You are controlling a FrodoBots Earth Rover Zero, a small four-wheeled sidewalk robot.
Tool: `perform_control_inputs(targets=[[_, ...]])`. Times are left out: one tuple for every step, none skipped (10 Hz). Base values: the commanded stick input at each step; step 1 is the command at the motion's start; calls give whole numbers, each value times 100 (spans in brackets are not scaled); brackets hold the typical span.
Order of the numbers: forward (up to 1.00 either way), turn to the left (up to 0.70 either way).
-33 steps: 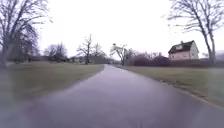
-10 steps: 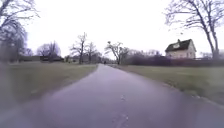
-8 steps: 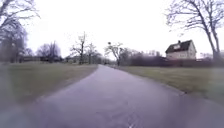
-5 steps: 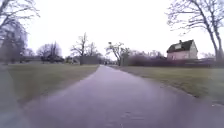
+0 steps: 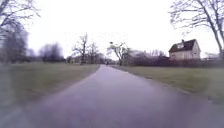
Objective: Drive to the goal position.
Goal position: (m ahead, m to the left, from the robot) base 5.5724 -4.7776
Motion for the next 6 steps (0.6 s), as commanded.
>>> perform_control_inputs(targets=[[100,0],[100,0],[100,0],[100,0],[100,0],[100,0]])
